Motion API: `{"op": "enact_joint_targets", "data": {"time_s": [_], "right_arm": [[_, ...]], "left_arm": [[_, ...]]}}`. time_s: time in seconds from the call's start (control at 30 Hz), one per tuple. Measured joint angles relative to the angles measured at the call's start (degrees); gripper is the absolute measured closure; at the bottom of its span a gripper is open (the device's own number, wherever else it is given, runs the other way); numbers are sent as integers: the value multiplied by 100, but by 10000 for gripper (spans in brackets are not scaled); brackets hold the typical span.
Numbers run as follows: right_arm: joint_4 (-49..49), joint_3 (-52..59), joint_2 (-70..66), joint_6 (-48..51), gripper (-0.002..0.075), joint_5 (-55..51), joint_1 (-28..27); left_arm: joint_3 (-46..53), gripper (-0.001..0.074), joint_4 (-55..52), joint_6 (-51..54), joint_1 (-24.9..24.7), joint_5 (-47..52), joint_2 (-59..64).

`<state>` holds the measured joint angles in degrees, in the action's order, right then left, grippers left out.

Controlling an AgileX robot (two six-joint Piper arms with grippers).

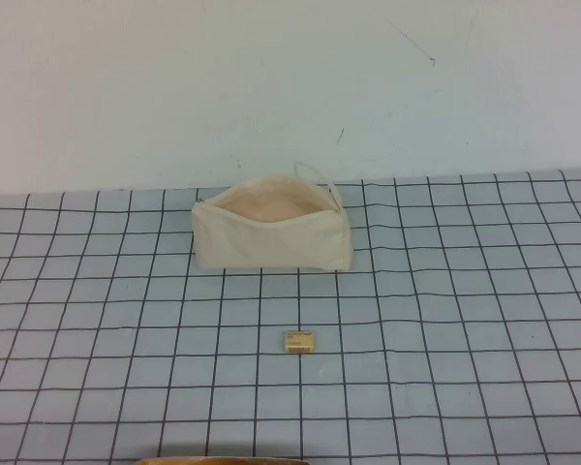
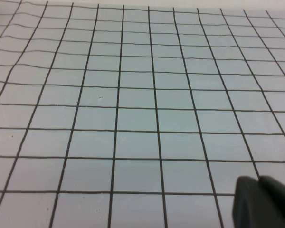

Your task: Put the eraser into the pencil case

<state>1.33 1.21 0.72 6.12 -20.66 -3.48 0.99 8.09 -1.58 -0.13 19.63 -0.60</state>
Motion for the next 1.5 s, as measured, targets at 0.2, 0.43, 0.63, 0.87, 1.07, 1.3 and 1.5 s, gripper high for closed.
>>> {"op": "enact_joint_targets", "data": {"time_s": [0.2,0.43,0.63,0.87,1.07,1.3,1.5], "right_arm": [[0,0,0,0,727,0,0],[-10,0,0,0,727,0,0],[23,0,0,0,727,0,0],[1350,22,0,-460,727,14,0],[4003,35,0,-1570,727,18,0],[4232,35,0,-553,727,360,0],[3985,-646,-132,1055,727,-35,0]], "left_arm": [[0,736,0,0,0,0,0],[0,736,0,0,0,0,0],[0,736,0,0,0,0,0],[0,736,0,-14,0,0,0],[0,736,0,-14,0,0,0],[0,736,0,8,0,0,0],[0,736,0,8,0,0,0]]}}
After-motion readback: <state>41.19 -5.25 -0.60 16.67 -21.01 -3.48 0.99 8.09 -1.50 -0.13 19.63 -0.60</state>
